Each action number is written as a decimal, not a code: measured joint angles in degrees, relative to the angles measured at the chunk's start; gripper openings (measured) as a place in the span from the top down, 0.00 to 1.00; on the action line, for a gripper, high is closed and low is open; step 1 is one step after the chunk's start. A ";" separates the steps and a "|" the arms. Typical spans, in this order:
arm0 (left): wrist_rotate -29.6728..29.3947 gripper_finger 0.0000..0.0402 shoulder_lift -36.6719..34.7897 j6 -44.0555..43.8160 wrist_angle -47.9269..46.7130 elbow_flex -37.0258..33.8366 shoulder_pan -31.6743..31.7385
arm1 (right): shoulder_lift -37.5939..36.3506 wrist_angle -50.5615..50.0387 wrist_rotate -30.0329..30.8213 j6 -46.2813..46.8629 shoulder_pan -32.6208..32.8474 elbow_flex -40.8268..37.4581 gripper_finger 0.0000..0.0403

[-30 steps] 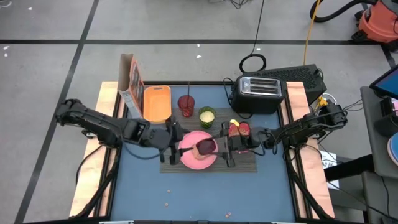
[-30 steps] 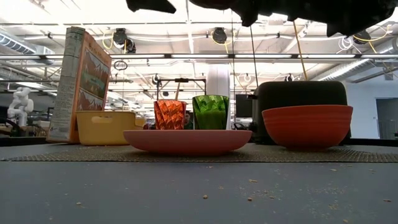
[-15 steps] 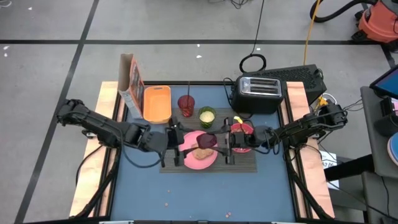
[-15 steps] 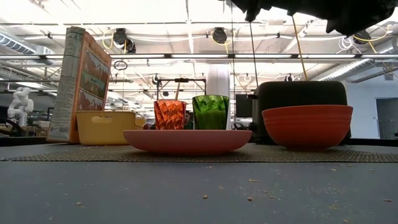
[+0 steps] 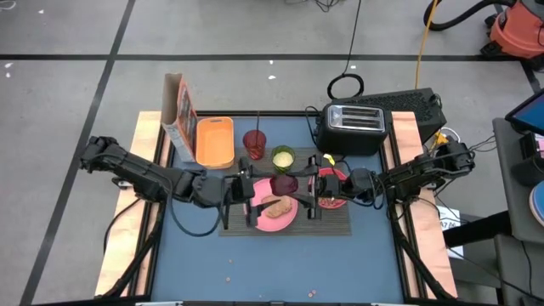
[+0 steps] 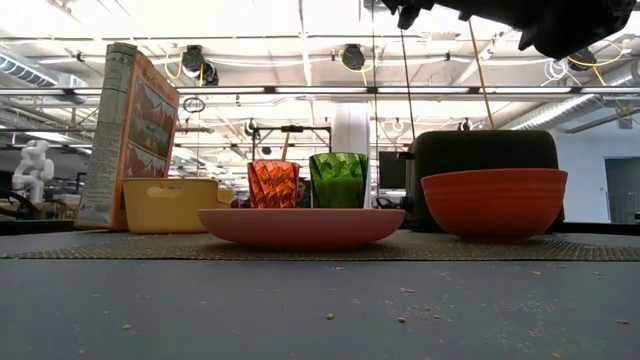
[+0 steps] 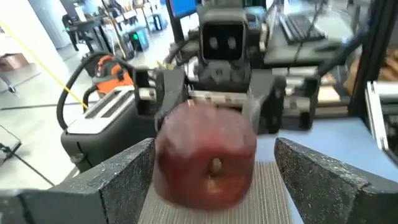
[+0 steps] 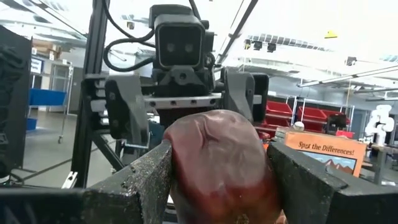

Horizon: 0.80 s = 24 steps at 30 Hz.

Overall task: Arrange a breakfast setting
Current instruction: Put the apple on the table gray placemat

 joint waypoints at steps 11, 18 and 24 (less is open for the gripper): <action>0.10 0.17 0.65 -1.99 2.15 0.00 1.22 | 0.00 0.10 -0.09 0.00 0.00 0.00 0.42; 0.10 0.17 0.65 -2.24 1.87 0.00 1.22 | 0.00 0.10 -0.09 0.02 0.00 0.00 0.42; 0.08 0.17 0.63 -1.30 1.77 0.00 1.22 | 0.00 0.10 -0.09 0.02 0.00 0.00 0.42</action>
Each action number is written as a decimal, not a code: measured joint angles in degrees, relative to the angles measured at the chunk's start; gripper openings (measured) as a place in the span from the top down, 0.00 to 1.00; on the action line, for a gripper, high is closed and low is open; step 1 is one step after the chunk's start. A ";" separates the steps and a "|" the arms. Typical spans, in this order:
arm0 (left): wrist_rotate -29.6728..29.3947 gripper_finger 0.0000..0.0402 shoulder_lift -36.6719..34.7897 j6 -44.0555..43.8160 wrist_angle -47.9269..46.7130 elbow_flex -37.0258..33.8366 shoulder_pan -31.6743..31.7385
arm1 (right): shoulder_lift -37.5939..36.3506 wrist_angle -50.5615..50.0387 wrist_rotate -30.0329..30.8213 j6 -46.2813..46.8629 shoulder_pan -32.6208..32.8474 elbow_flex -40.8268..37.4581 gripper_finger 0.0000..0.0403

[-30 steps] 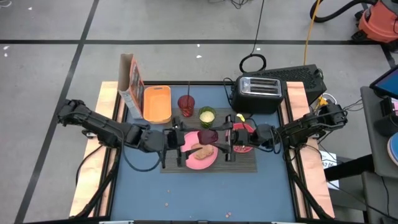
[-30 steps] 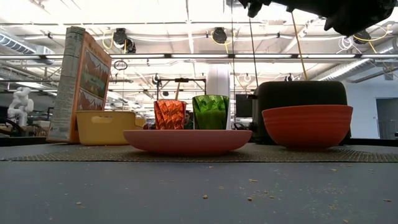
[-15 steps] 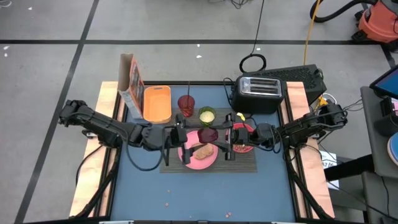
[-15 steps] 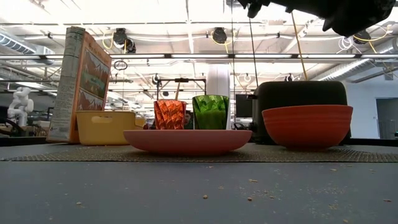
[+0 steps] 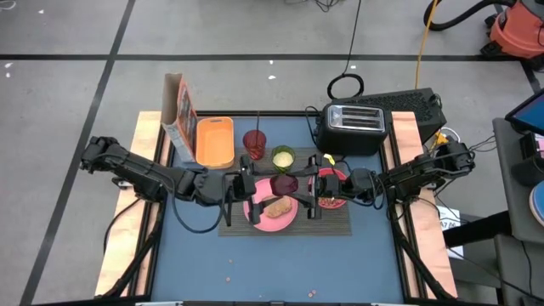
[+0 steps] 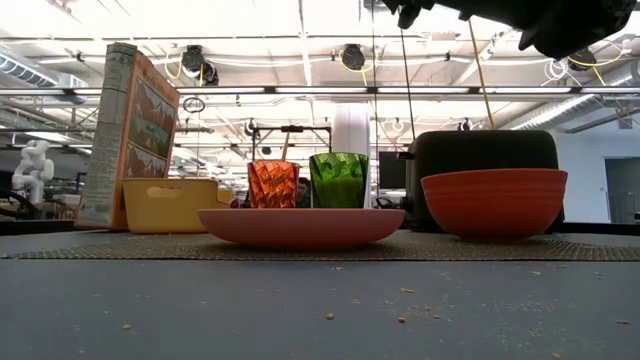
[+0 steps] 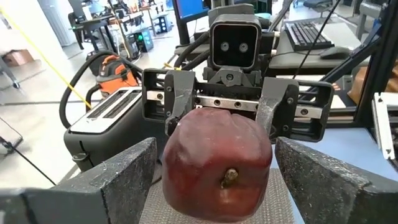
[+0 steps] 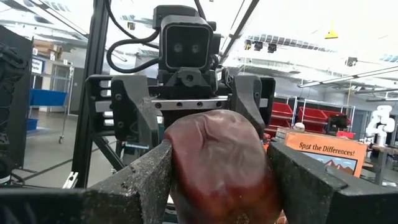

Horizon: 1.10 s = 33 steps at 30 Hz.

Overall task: Arrange a breakfast setting
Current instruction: Put the apple on the table gray placemat

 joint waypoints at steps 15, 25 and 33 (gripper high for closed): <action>-0.15 0.52 -0.03 0.75 -0.13 0.00 0.32 | 0.00 0.01 -0.02 0.15 0.00 0.00 0.42; -0.13 0.49 -0.02 0.87 -0.13 0.00 0.33 | 0.00 0.00 0.00 0.07 0.00 0.00 0.42; -0.22 0.49 -0.02 0.88 -0.20 0.00 0.33 | 0.00 -0.74 0.00 0.00 0.00 0.04 0.41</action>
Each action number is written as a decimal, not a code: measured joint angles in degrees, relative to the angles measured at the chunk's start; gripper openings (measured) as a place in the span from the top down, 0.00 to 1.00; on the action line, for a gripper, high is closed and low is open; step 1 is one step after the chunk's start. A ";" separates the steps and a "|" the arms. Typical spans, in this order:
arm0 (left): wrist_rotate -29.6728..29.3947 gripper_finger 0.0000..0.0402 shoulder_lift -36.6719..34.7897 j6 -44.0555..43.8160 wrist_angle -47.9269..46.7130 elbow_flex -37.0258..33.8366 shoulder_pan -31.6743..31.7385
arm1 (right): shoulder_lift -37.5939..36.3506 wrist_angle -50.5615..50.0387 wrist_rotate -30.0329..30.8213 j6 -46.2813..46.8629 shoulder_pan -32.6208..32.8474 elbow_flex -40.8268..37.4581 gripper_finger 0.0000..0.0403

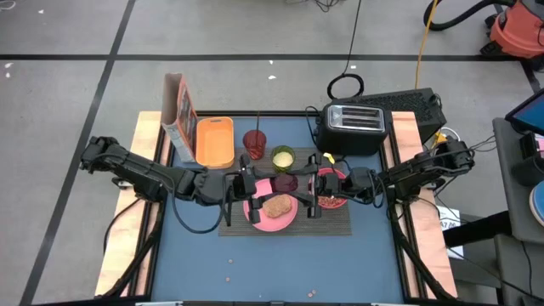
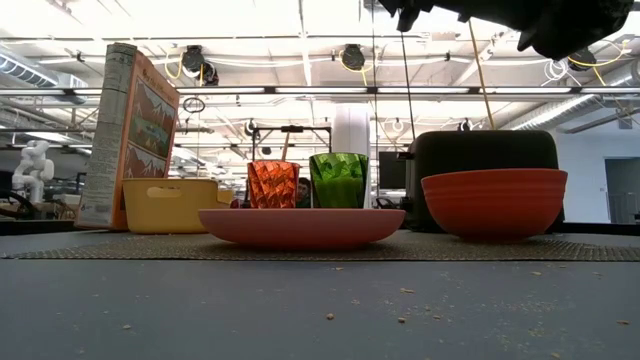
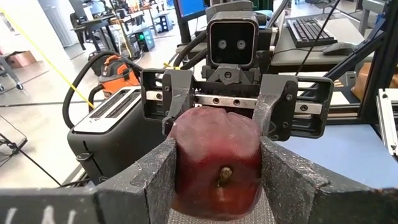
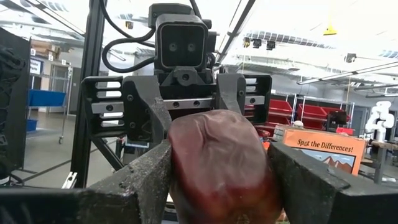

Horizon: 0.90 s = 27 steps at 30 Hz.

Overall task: Arrange a breakfast setting
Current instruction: Put the apple on the table gray placemat

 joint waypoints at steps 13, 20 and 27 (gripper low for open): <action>-0.60 0.49 -2.19 -3.02 -0.42 -0.04 0.00 | -0.43 -4.12 0.09 -0.07 0.00 0.00 0.05; -1.45 0.49 -7.60 -9.38 -6.47 -0.04 0.43 | -6.44 -20.18 0.18 -1.44 0.00 0.00 0.01; -1.88 0.49 -15.86 -22.16 -23.16 -0.02 4.30 | -16.03 -40.13 0.19 -1.41 0.02 0.00 0.02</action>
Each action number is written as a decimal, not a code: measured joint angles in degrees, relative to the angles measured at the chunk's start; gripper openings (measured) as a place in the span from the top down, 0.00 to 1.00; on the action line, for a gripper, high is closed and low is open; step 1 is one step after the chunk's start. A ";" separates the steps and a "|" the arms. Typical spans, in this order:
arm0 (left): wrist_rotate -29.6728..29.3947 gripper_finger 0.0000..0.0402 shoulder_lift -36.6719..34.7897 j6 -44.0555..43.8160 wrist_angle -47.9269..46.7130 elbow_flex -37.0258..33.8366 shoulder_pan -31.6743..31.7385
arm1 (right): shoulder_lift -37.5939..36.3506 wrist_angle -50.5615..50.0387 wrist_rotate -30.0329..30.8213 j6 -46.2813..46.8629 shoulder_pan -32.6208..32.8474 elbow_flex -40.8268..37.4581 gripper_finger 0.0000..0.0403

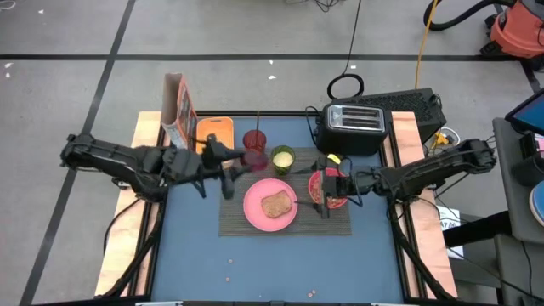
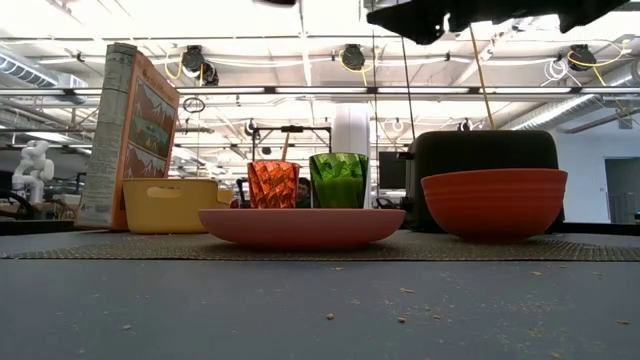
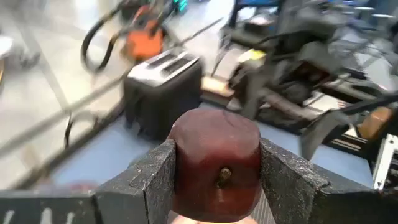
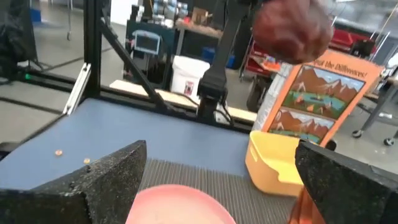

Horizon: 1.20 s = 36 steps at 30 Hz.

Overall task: Arrange a breakfast setting
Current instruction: Put the apple on the table gray placemat

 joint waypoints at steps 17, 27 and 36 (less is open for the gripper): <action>22.48 0.49 2.55 -35.21 -25.66 0.00 14.00 | -10.16 -7.64 0.02 1.28 -0.02 -0.02 0.02; 24.98 0.49 13.83 -39.16 -37.10 0.00 14.12 | -10.29 -7.74 -0.16 4.41 -0.02 -0.02 0.02; 24.65 0.49 21.15 -35.44 -37.01 0.00 15.45 | -10.29 -7.73 -0.18 4.42 -0.02 -0.02 0.02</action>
